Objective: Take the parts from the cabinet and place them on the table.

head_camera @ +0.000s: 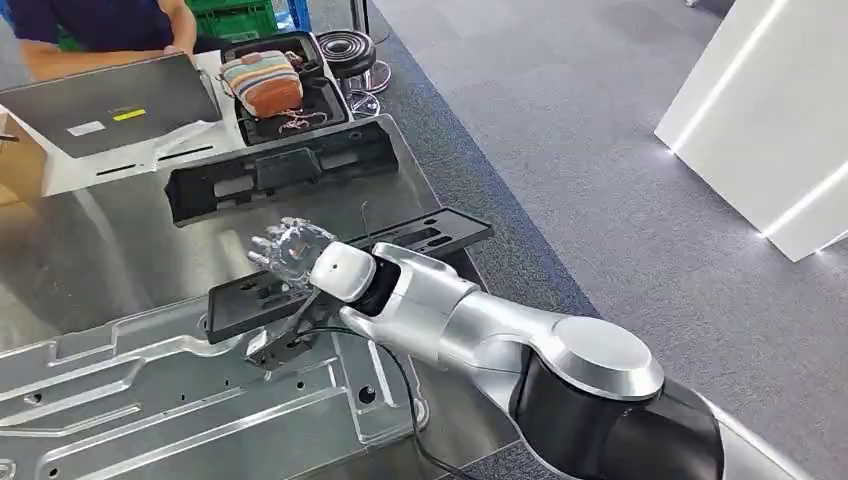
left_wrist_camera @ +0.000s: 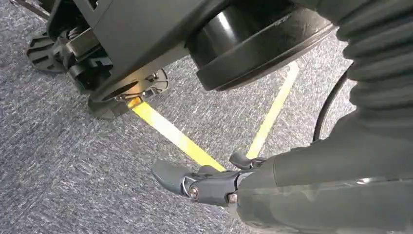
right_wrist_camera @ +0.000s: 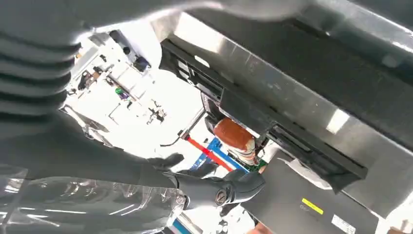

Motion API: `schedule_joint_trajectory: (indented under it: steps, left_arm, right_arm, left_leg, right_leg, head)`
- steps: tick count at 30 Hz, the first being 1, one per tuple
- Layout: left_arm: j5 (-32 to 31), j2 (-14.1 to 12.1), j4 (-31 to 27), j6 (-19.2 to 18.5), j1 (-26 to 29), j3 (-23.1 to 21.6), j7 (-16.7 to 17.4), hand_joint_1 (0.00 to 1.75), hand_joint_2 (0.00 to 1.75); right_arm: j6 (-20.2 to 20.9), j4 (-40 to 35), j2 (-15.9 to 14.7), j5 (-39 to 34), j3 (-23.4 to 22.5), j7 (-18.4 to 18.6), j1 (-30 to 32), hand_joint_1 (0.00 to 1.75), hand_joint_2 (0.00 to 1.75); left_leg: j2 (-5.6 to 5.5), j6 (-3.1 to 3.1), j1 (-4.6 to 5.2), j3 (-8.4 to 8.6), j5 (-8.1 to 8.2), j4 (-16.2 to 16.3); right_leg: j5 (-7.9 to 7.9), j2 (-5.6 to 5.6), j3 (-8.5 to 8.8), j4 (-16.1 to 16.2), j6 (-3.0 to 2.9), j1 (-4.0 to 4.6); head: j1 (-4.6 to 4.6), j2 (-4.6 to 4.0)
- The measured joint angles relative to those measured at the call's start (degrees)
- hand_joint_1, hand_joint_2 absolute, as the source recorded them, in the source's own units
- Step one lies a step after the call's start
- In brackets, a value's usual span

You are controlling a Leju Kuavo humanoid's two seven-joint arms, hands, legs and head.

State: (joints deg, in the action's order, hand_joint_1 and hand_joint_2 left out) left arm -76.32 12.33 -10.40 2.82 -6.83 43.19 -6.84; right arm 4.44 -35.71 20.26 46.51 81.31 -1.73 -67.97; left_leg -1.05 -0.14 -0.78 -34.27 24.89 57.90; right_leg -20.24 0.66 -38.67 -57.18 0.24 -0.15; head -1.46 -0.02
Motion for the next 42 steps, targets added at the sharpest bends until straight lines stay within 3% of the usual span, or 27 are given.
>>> schedule_joint_trajectory:
  steps: [11, 21, 27, 28, 29, 30, 32, 33, 34, 35, 36, 38, 39, 40, 42]
  left_arm:
    - [2.0, 0.0, 0.0, 0.3, 0.1, 0.8, -0.4, 0.0, 0.0]
    - [2.9, -0.1, 0.0, -0.4, 0.3, 2.3, 0.7, 0.0, 0.0]
    - [2.9, -0.6, 0.0, -0.8, 0.4, 2.8, 1.4, 0.0, 0.0]
    - [2.9, -0.6, 0.0, -0.8, 0.3, 2.8, 1.4, 0.0, 0.0]
    - [2.9, -0.6, 0.0, -0.8, 0.3, 2.8, 1.4, 0.0, 0.0]
    - [3.0, -0.7, 0.0, -0.9, 0.2, 2.8, 1.4, 0.0, 0.0]
    - [3.0, -0.8, 0.0, -0.9, 0.1, 3.0, 1.4, 0.0, 0.0]
    - [3.0, -0.9, 0.0, -0.9, 0.0, 3.1, 1.4, 0.0, 0.0]
    - [3.0, -1.0, 0.0, -0.9, -0.1, 3.1, 1.4, 0.0, 0.0]
    - [3.0, -1.0, 0.0, -0.9, -0.1, 3.2, 1.5, 0.0, 0.0]
    - [3.0, -1.1, 0.0, -1.0, -0.2, 3.2, 1.5, 0.0, 0.0]
    - [3.0, -1.1, 0.0, -1.1, -0.4, 3.3, 1.7, 0.0, 0.0]
    - [3.0, -1.0, 0.0, -1.1, -0.4, 3.3, 1.8, 0.0, 0.0]
    - [2.9, -1.0, 0.0, -1.2, -0.5, 3.4, 1.9, 0.0, 0.0]
    - [2.9, -1.0, 0.0, -1.2, -0.6, 3.5, 2.0, 0.0, 0.0]
  right_arm:
    - [-3.6, -0.7, 0.0, -3.7, -1.6, 0.1, 0.1, 0.0, 0.0]
    - [-3.7, -12.6, 0.1, -8.8, -2.3, -1.7, 2.8, 0.0, 0.0]
    - [-2.7, -21.0, 0.6, -9.7, -2.1, -0.8, 4.5, 0.0, 0.0]
    - [-2.6, -21.7, 0.7, -9.7, -2.1, -0.8, 4.5, 0.0, 0.0]
    - [-2.5, -22.3, 0.6, -9.7, -2.1, -0.8, 4.6, 0.0, 0.0]
    - [-2.5, -22.6, 0.6, -9.7, -2.1, -0.8, 4.7, 0.0, 0.0]
    - [-2.3, -22.8, 0.6, -9.7, -2.1, -0.8, 5.0, 0.0, 0.0]
    - [-2.2, -22.8, 0.5, -9.7, -2.1, -0.8, 5.3, 0.0, 0.0]
    - [-2.1, -22.8, 0.4, -9.7, -2.1, -0.9, 5.5, 0.0, 0.0]
    - [-2.1, -22.8, 0.3, -9.7, -2.1, -0.9, 5.5, 0.0, 0.0]
    - [-2.1, -22.8, 0.3, -9.7, -2.1, -1.0, 5.5, 0.0, 0.0]
    - [-2.1, -22.8, 0.3, -9.7, -2.2, -1.4, 5.5, 0.0, 0.0]
    - [-2.1, -22.8, 0.3, -9.7, -2.2, -1.4, 5.5, 0.0, 0.0]
    - [-2.1, -22.7, 0.4, -9.7, -2.2, -1.5, 5.5, 0.0, 0.0]
    - [-2.1, -22.7, 0.4, -9.7, -2.2, -1.5, 5.5, 0.0, 0.0]
  left_leg:
    - [0.0, 0.0, 0.0, -0.09, 0.0, 0.0]
    - [0.01, -0.02, -0.01, -0.18, 0.03, 0.0]
    - [-0.1, 0.64, 0.25, -0.41, -0.19, 0.4]
    - [0.09, 1.0, -0.18, -0.36, -0.76, -0.3]
    - [0.44, 1.19, -0.31, -0.11, -1.15, -0.6]
    - [0.49, 1.51, -0.33, -0.22, -1.36, -0.7]
    - [0.71, 1.71, -0.17, -0.59, -1.61, -0.7]
    - [0.78, 1.65, -0.12, -0.81, -1.74, -0.7]
    - [0.82, 1.56, -0.1, -1.06, -1.92, -0.6]
    - [0.82, 1.43, -0.08, -1.34, -2.05, -0.5]
    - [0.82, 1.27, -0.05, -1.61, -2.18, -0.3]
    - [0.74, 0.94, 0.06, -1.96, -2.45, -0.1]
    - [0.71, 0.62, 0.21, -2.31, -2.63, 0.0]
    - [0.73, 0.25, -0.04, -2.16, -2.88, -0.2]
    - [0.75, -0.53, -0.35, -2.28, -3.43, -0.3]
  right_leg:
    - [0.01, 0.0, -0.08, 0.0, -0.01, 0.0]
    - [-0.04, 0.02, -0.17, 0.0, -0.06, 0.0]
    - [0.53, 0.0, -0.09, 0.2, 0.76, -0.51]
    - [0.56, 0.13, -0.16, 0.1, 0.98, -0.24]
    - [-0.96, -0.04, -0.46, -0.7, 1.04, -0.39]
    - [-3.69, -0.11, -1.39, -3.5, 1.08, -0.37]
    - [-9.55, -0.13, -4.62, -13.3, 1.13, -0.55]
    - [-11.31, -0.14, -5.79, -17.4, 1.16, -0.6]
    - [-11.56, -0.19, -5.8, -18.8, 1.1, -0.61]
    - [-10.65, -0.23, -4.44, -17.5, 0.97, -0.6]
    - [-9.21, -0.25, -1.91, -14.0, 0.74, -0.59]
    - [-6.58, -0.21, 5.62, -3.0, -0.34, -0.33]
    - [-7.36, -0.23, 6.73, -1.0, -0.59, 0.06]
    - [-6.25, -0.31, 6.35, -1.3, -0.55, 0.26]
    - [-6.22, -0.24, 6.16, -0.9, -0.84, 0.58]
  head:
    - [0.0, 0.0]
    - [0.0, 0.0]
    - [0.0, 0.0]
    - [0.0, 0.0]
    - [0.0, 0.0]
    - [0.0, 0.0]
    - [0.0, 0.0]
    - [0.0, 0.0]
    - [0.0, 0.0]
    - [0.0, 0.0]
    - [0.0, 0.0]
    - [0.0, 0.0]
    - [0.0, 0.0]
    - [0.02, 0.0]
    - [0.0, 0.0]
